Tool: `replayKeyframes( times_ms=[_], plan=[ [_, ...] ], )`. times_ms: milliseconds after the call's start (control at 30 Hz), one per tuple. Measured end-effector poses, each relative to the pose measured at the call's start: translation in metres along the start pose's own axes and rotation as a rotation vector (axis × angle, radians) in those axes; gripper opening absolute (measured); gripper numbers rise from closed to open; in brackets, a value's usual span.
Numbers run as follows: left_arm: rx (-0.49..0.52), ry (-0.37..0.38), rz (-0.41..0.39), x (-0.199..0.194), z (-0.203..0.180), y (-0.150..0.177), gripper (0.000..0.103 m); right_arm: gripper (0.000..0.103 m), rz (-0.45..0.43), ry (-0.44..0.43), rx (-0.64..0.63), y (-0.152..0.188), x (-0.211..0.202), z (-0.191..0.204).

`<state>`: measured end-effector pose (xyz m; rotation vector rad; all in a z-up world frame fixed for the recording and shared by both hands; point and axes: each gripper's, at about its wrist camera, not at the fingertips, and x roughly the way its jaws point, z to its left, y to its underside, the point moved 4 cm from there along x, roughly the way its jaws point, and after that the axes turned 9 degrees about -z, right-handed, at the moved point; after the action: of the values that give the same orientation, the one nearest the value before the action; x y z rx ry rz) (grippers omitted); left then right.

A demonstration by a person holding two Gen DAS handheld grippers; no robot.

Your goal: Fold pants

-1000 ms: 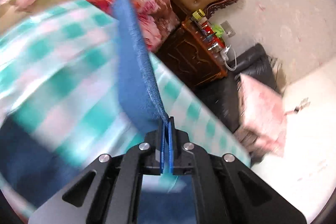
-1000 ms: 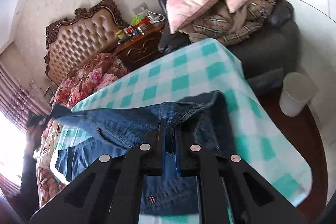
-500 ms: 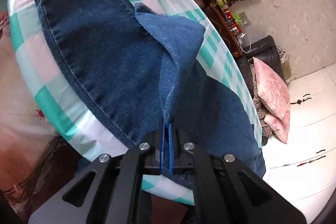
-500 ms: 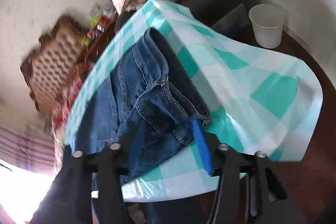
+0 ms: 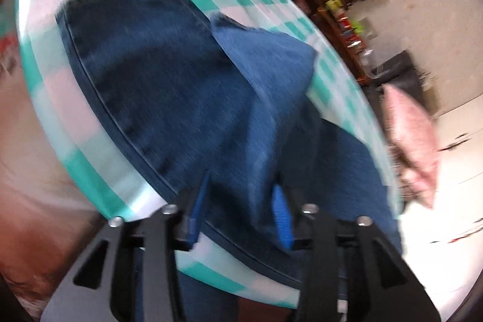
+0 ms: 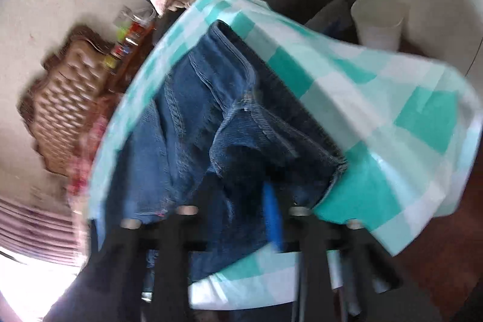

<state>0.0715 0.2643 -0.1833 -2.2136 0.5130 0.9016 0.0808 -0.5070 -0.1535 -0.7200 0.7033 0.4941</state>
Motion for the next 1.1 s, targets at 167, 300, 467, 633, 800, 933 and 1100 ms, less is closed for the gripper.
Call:
replayKeyframes(
  times_ms=[167,300,467,633,800,933,1100],
  plan=[
    [0.270,-0.151,-0.060,0.005,-0.037,-0.027,0.058,0.011,-0.010,0.045,-0.056,0.005,0.001,0.002],
    [0.065,0.030,0.025,0.023,-0.036,-0.061,0.061,0.010,-0.009,0.041,-0.034,0.005,0.005,-0.004],
    [-0.330,0.256,0.138,0.058,0.003,-0.094,0.058,0.010,0.000,0.042,-0.035,0.006,0.005,-0.007],
    [-0.470,0.329,0.178,0.086,0.026,-0.113,0.003,0.010,0.002,0.052,-0.038,0.006,0.005,-0.005],
    [-0.267,0.258,-0.123,0.001,0.012,-0.155,0.002,0.008,-0.023,0.048,-0.056,0.001,-0.007,0.004],
    [-0.298,0.092,-0.178,-0.032,0.060,-0.119,0.002,0.007,-0.039,0.041,-0.059,0.001,-0.018,0.004],
    [-0.370,0.038,-0.070,-0.001,0.104,-0.080,0.002,0.007,-0.002,0.067,-0.056,0.005,-0.010,-0.002]
  ],
)
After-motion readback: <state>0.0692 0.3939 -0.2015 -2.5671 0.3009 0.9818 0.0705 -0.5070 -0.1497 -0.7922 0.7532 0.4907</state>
